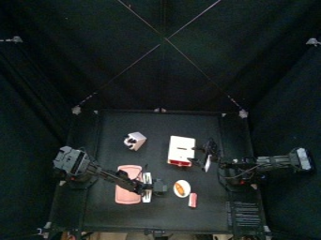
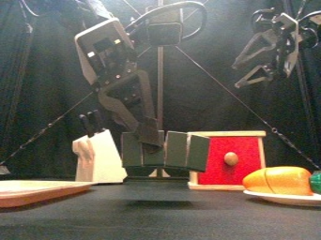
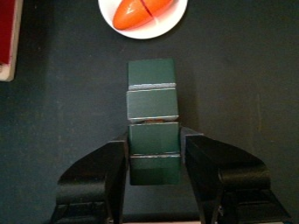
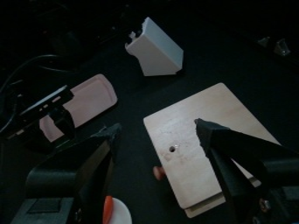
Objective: Put sushi roll on plate to cut
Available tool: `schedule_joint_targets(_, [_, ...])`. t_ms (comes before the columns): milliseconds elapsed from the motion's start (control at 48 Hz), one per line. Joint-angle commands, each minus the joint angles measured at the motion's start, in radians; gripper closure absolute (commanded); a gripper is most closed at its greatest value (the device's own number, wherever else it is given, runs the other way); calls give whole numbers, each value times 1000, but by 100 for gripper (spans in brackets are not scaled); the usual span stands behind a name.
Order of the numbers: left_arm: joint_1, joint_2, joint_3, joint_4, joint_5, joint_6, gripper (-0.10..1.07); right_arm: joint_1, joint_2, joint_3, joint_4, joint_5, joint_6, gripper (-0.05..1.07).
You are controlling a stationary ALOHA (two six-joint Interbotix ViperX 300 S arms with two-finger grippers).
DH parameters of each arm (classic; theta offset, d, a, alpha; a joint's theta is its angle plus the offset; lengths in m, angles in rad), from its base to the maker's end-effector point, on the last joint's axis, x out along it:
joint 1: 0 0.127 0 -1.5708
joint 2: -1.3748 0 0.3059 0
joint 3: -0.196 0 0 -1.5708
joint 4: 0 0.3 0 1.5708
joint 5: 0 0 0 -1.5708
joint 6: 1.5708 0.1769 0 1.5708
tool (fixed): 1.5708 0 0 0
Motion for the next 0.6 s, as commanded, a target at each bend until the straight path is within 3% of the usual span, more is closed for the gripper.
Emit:
schedule_joint_targets(0, [2, -35, -28, -5, -2, -6, 26, -2, 3, -9, 6, -5, -2, 4])
schedule_joint_targets(146, [2, -63, -37, -52, 80, -20, 26, -3, 3, -9, 15, -5, -3, 4])
schedule_joint_targets(375, [-6, -129, -61, -78, 348, -54, 26, -3, 3, -9, 15, -5, -5, 4])
schedule_joint_targets(583, [-32, -147, -66, -74, 448, -232, 26, -3, 3, -8, 15, -3, -3, 4])
